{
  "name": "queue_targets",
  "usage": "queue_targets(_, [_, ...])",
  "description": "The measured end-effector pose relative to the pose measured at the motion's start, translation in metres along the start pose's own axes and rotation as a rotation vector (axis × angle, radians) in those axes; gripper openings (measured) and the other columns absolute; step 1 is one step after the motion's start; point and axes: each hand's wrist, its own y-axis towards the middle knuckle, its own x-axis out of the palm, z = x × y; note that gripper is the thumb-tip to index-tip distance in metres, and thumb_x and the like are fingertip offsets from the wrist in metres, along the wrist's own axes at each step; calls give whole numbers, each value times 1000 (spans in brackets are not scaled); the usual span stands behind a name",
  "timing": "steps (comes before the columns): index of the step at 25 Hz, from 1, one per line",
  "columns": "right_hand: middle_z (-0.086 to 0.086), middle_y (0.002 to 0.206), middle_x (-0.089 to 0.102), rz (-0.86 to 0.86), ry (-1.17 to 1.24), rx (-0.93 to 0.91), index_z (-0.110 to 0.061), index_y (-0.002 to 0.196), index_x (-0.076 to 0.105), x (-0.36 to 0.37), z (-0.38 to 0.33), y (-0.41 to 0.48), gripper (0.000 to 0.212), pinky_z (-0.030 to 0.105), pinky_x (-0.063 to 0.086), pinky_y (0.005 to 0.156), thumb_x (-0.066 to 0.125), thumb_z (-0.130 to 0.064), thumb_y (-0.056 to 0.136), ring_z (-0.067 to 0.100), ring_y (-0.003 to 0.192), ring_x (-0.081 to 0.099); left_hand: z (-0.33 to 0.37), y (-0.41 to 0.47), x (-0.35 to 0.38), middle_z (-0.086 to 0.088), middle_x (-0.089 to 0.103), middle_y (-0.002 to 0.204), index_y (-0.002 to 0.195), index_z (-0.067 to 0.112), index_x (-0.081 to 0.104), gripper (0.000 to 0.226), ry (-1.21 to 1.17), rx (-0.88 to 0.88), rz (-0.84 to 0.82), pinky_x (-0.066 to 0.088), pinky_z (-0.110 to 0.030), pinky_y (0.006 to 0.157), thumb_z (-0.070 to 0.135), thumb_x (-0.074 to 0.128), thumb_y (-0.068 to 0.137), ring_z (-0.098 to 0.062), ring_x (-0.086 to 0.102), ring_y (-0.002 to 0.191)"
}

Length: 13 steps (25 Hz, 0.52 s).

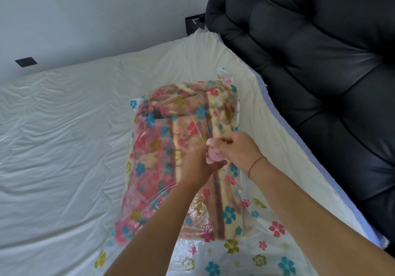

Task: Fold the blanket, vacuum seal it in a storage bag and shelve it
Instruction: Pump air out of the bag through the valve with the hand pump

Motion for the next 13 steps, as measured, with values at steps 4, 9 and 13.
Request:
queue_targets(4, [13, 64, 67, 99, 187, -307, -6, 79, 76, -36, -50, -2, 29, 32, 54, 62, 69, -33, 84, 14, 55, 59, -4, 6, -5, 17, 66, 94, 102, 36, 58, 37, -28, -24, 37, 50, -23, 82, 27, 80, 74, -6, 62, 90])
queue_targets(9, [-5, 61, 66, -19, -22, 15, -9, 89, 75, -2, 8, -1, 29, 28, 56, 74, 70, -38, 84, 11, 59, 61, 2, -1, 3, 8, 70, 94, 105, 23, 66, 35, 40, 16, 4, 50, -26, 75, 25, 80, 73, -10, 64, 85])
queue_targets(13, [12, 54, 50, 16, 157, -272, 2, 86, 73, -47, -47, -4, 32, 13, 35, 46, 68, -29, 86, 4, 38, 36, -7, 4, -2, 19, 66, 92, 102, 37, 59, 36, -25, -9, 42, 51, -23, 80, 26, 80, 74, -7, 63, 90])
